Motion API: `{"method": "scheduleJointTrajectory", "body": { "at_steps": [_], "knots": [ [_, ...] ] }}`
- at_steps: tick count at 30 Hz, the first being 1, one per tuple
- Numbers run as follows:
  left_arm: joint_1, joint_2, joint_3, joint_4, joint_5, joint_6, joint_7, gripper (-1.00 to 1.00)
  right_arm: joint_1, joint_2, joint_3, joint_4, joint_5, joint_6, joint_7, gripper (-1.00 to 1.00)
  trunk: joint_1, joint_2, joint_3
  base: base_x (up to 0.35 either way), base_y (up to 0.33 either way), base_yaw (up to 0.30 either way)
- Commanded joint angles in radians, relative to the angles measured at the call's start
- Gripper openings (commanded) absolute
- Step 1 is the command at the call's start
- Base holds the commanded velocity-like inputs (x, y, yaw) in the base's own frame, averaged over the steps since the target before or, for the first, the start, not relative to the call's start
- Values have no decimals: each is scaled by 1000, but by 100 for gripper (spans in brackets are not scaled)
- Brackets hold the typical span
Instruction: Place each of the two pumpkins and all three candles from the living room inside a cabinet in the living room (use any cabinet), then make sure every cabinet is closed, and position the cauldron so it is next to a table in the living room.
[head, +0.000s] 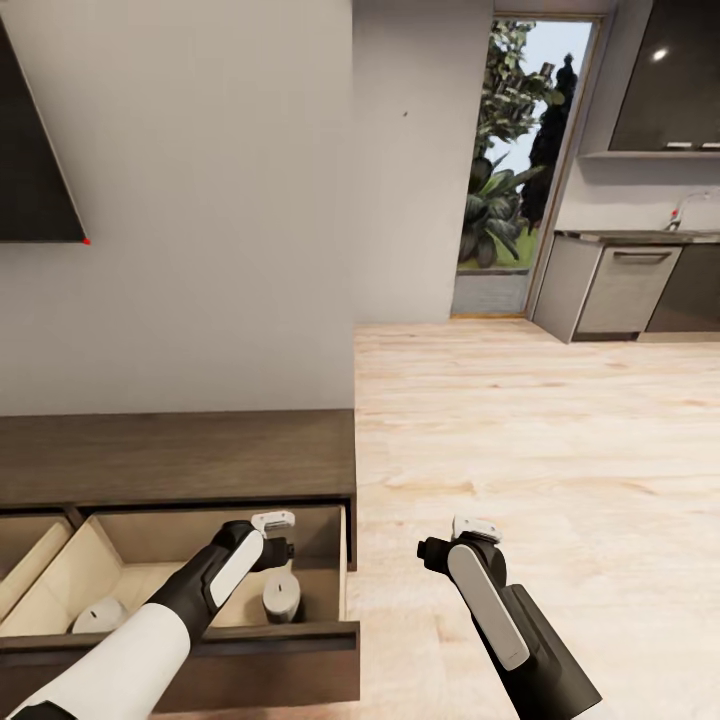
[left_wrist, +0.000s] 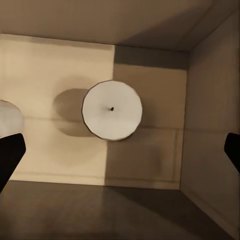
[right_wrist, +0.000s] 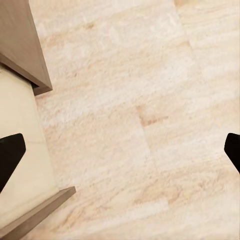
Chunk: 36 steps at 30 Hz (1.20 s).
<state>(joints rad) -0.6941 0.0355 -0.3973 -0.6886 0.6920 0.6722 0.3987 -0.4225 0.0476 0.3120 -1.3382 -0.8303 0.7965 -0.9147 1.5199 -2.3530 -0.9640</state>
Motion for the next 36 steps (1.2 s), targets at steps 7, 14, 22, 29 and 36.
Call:
{"method": "scheduleJointTrajectory", "body": {
  "at_steps": [7, 14, 22, 29, 36],
  "knots": [
    [-1, 0, -7, -2, 11, 1, 9, 100, -1, 0, 1, 0, -9, 3, -10, 100, -27, 49, 21, 0, 0, 0],
    [-1, 0, -8, -2, 11, 1, 9, 100, -1, 0, 1, -1, -9, 3, -10, 100, -54, 98, 43, 0, 0, 0],
    [-1, 3, -6, -2, 11, 1, 9, 100, -1, 0, 0, -1, -9, 3, -12, 100, -85, 154, 68, 0, 0, 0],
    [-1, 3, -6, -2, 11, 1, 9, 100, -1, 0, -1, -1, -10, 3, -12, 100, -111, 203, 90, 0, 0, 0],
    [-1, 3, -6, -2, 11, 1, 9, 100, -1, 0, -1, 6, -12, 4, -12, 100, -138, 252, 112, 0, 0, 0]
  ]
}}
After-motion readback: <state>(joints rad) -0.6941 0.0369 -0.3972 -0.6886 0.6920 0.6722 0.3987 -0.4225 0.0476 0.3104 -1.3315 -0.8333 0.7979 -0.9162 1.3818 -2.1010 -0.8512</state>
